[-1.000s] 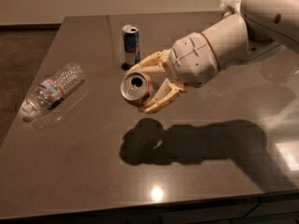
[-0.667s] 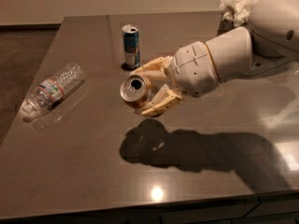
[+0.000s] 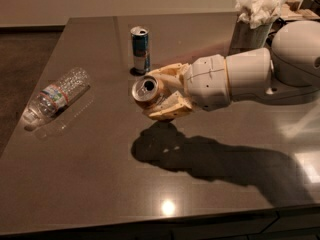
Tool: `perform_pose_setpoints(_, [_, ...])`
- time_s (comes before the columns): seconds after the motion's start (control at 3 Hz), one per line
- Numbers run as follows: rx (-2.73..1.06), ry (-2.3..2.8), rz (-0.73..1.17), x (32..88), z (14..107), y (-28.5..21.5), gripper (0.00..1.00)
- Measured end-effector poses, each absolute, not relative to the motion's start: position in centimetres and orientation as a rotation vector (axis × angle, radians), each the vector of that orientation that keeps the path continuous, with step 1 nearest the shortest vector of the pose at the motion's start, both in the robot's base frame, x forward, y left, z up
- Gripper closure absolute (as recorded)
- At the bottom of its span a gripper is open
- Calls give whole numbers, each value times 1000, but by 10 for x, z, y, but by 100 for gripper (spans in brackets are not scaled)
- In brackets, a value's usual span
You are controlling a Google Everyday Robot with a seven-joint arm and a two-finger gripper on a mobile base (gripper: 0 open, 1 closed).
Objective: Place orange can upright
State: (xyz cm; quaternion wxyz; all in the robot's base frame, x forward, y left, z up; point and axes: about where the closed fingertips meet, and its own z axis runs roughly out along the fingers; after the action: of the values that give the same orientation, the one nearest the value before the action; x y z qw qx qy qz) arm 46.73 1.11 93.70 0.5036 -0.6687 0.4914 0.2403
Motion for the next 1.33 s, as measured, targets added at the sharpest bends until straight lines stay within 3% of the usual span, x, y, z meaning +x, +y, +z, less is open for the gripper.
perform_pose_setpoints(1.33, [-1348,1315,658,504,946,4,100])
